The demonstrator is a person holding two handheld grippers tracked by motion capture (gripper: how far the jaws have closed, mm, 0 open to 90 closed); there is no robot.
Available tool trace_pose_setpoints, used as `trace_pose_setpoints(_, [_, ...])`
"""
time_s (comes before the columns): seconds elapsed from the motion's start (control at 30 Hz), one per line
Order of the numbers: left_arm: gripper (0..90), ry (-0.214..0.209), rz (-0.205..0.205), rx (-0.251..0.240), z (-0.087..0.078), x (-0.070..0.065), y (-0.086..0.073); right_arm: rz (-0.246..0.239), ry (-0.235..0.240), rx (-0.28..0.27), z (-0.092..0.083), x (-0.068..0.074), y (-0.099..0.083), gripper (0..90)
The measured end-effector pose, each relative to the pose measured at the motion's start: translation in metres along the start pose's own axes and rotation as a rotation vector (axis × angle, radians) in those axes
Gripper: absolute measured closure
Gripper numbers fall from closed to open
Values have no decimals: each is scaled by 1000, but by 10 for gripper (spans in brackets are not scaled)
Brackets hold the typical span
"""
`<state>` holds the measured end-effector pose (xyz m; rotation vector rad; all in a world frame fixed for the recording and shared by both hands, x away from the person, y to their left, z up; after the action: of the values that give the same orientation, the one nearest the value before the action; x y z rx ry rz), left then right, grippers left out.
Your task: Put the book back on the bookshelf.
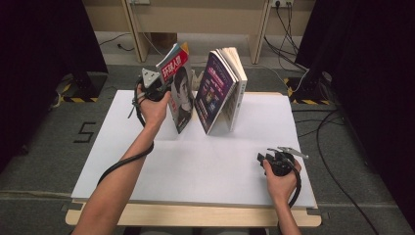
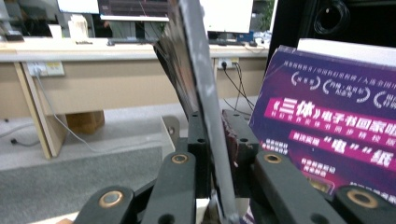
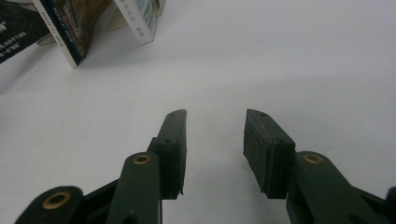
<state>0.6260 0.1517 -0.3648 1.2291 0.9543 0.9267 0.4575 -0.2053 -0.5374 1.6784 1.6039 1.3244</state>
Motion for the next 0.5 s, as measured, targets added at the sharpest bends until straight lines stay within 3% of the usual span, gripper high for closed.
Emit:
trace_pose_setpoints(0.17, [800, 10, -94, 30, 1, 10, -4, -8, 1, 4, 1, -1, -1, 600])
trace_pose_setpoints(0.27, [783, 12, -112, 40, 2, 13, -3, -4, -5, 0, 1, -2, 0, 599])
trace_pose_setpoints(0.5, [782, -7, -206, 64, 8, 9, 1, -4, 2, 1, 0, -2, 0, 596])
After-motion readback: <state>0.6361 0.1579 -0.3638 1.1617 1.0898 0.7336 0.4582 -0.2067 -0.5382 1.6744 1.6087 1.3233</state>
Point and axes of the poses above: each handheld gripper's, and its own axes: z roughly forward along the jaws, y roughly out of its top, x roughly to its left, the point moved 9 cm from there along z, roughly forward along the jaws, and after that the axes turned 12 degrees about -x, right-handed, at the moved point
